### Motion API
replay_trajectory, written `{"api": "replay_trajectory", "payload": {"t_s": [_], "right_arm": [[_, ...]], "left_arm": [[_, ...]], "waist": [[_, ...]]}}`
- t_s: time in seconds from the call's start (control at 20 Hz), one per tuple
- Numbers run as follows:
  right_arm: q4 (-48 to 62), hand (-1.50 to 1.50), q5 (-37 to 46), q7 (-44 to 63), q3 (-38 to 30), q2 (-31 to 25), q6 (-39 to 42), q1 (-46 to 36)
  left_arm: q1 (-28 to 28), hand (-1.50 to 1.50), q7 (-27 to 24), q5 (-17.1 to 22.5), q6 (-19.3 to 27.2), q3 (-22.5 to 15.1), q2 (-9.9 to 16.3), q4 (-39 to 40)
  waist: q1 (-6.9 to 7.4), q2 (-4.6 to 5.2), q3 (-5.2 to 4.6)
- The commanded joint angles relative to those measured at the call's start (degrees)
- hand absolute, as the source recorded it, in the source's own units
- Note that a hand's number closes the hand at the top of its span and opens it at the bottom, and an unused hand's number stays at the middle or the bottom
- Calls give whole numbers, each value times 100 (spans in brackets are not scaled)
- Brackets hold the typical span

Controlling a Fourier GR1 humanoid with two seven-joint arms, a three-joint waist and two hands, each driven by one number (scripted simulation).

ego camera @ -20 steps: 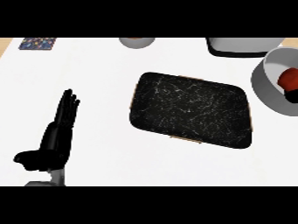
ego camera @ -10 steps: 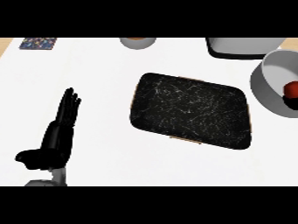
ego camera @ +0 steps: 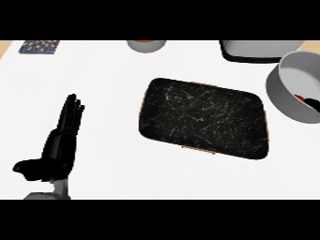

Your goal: Pick the bell pepper from the tray and place it in the pot

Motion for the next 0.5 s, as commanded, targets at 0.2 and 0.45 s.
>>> {"api": "replay_trajectory", "payload": {"t_s": [0.2, 0.45], "right_arm": [[-260, -150, -1961, -1486, -1426, 373, -570, -143], [115, -150, -2784, -2007, -2024, 113, -170, 232]], "left_arm": [[80, 0, -57, 33, -12, 33, -47, 32], [-44, 0, 10, -138, 147, -8, -139, 57]], "waist": [[-50, 32, 84], [-45, 38, 77]]}}
